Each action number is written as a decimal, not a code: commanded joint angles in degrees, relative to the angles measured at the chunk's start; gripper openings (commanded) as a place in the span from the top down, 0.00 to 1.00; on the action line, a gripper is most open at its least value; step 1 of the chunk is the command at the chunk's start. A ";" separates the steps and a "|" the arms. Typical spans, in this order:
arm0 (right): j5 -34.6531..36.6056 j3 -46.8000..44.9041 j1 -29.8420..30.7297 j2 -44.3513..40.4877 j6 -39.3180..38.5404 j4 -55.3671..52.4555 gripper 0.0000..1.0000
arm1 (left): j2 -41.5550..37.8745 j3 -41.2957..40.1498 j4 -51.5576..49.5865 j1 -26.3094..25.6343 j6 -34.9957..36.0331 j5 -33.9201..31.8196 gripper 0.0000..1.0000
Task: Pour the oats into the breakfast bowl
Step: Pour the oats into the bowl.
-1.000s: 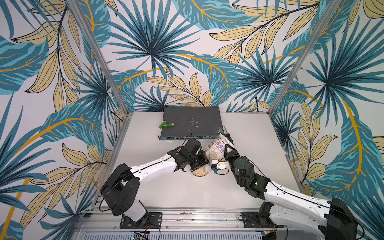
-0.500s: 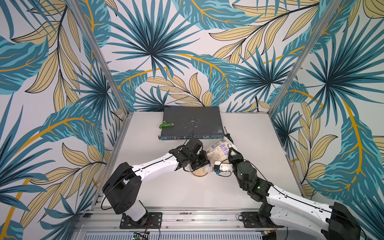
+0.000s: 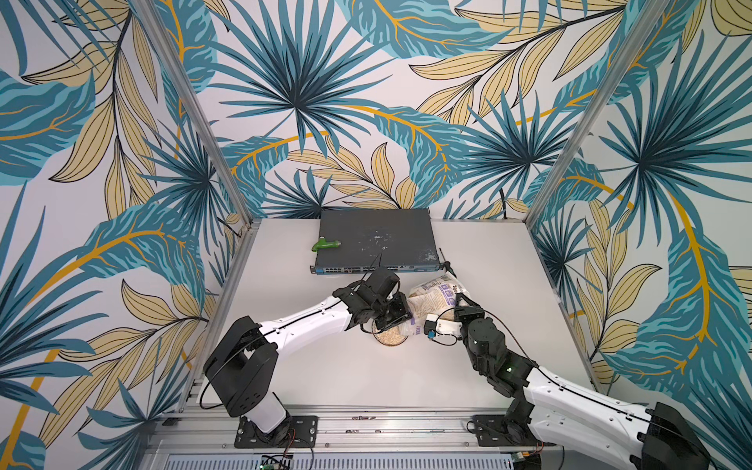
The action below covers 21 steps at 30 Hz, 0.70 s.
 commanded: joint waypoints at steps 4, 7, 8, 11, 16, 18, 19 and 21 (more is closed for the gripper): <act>1.62 0.84 -0.90 -3.70 10.89 6.55 1.00 | 1.26 2.61 -6.03 1.17 1.56 -5.10 1.00; 0.73 0.80 -0.88 -4.07 15.47 3.99 1.00 | 0.71 3.22 -6.57 1.17 1.64 -4.85 1.00; 0.22 0.80 -0.88 -4.32 16.82 3.22 1.00 | 0.66 3.65 -7.37 1.16 1.67 -4.77 1.00; -1.93 0.50 -0.87 -5.14 20.51 1.68 1.00 | 0.19 4.96 -9.54 1.25 1.52 -4.34 1.00; -4.23 0.52 -0.98 -4.73 25.02 0.96 1.00 | -1.42 7.49 -11.28 1.72 1.39 -4.16 1.00; -4.33 0.80 -1.03 -3.59 26.43 0.93 1.00 | -1.34 9.67 -12.59 2.08 1.97 -3.51 1.00; -4.38 1.14 -1.03 -2.97 27.45 0.50 1.00 | -1.18 11.03 -13.50 2.33 2.46 -3.11 1.00; -4.44 1.40 -1.05 -1.86 29.84 0.21 1.00 | -0.95 13.76 -15.24 2.91 3.34 -2.51 1.00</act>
